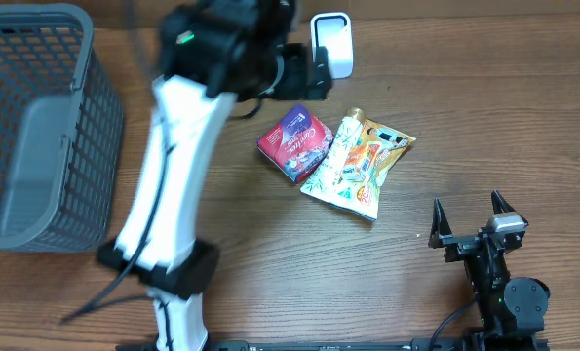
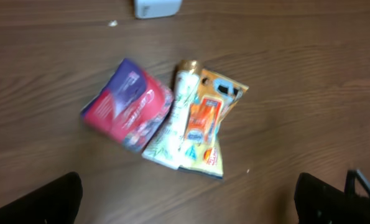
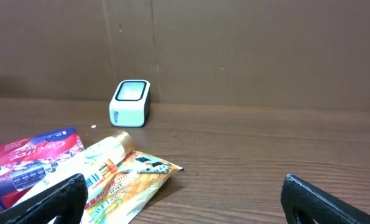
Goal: Scan the item barcode
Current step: 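Release the orange box onto the pouch and pull the left arm back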
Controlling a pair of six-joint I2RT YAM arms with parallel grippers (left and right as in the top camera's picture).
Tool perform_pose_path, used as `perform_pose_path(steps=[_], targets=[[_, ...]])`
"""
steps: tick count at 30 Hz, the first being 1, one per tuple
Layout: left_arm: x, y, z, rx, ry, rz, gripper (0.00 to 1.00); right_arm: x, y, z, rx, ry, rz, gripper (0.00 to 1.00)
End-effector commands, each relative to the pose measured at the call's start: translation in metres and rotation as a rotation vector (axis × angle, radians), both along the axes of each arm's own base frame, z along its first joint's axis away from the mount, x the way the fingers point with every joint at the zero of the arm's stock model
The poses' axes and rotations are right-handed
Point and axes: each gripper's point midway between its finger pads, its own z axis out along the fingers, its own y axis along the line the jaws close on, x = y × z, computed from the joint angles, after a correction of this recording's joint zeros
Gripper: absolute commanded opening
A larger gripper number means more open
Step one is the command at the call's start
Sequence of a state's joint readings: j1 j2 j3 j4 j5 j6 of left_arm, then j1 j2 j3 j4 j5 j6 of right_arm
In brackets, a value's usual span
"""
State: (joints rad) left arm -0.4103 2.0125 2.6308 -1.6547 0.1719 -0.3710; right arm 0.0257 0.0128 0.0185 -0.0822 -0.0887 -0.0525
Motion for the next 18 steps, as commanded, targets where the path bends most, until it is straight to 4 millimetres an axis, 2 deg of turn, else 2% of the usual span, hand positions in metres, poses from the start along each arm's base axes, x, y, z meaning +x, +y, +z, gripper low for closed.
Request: perform_pose_path(steps=[1, 6, 11, 14, 18], targets=[[-0.015, 0.028, 0.023, 0.065, -0.069, 0.068, 1.0, 0.0, -0.004, -0.002, -0.001, -0.003, -0.018, 1.0], [-0.03, 0.036, 0.045, 0.044, -0.122, 0.071, 1.0, 0.0, -0.004, -0.002, -0.001, -0.003, -0.018, 1.0], [-0.036, 0.044, 0.053, 0.026, -0.134, 0.106, 1.0, 0.0, -0.004, -0.002, -0.001, -0.003, -0.018, 1.0], [-0.034, 0.068, 0.058, 0.033, -0.148, 0.173, 1.0, 0.0, -0.004, -0.002, -0.001, -0.003, -0.018, 1.0], [-0.031, 0.116, 0.064, 0.013, -0.141, 0.339, 1.0, 0.0, -0.004, -0.002, -0.001, -0.003, -0.018, 1.0]])
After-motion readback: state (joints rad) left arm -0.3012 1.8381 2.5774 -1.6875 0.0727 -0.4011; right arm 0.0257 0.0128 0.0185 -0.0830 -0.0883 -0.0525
